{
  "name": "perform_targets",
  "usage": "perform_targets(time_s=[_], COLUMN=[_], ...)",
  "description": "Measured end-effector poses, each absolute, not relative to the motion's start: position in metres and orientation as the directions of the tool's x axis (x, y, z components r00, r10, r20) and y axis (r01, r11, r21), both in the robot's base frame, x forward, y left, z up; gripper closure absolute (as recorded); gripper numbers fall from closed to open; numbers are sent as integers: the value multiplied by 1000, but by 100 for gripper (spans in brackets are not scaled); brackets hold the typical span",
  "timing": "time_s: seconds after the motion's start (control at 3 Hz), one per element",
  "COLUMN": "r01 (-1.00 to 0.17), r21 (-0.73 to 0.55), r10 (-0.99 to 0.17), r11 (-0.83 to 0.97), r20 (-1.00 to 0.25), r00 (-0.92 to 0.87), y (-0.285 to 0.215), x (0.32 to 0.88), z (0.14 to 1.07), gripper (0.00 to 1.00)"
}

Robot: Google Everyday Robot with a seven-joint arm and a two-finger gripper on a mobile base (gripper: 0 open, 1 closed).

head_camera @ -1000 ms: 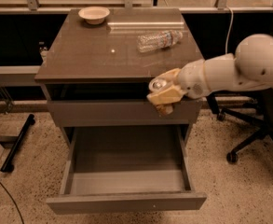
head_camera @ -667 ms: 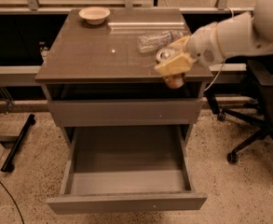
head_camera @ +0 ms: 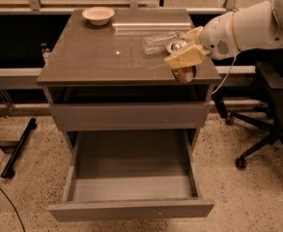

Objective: Pick orange can from middle drawer and place on counter

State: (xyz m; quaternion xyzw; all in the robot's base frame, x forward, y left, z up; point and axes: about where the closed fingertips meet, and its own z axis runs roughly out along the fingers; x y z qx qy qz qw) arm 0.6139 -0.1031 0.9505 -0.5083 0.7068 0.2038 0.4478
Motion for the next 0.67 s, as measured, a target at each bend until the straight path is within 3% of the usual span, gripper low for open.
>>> perform_targets(time_s=[0.67], r01=[-851], r21=[-186], r10=[-446], r11=[491], r20=[-893], r00=[-62], y=[-98], x=[667], z=[978], gripper=[100])
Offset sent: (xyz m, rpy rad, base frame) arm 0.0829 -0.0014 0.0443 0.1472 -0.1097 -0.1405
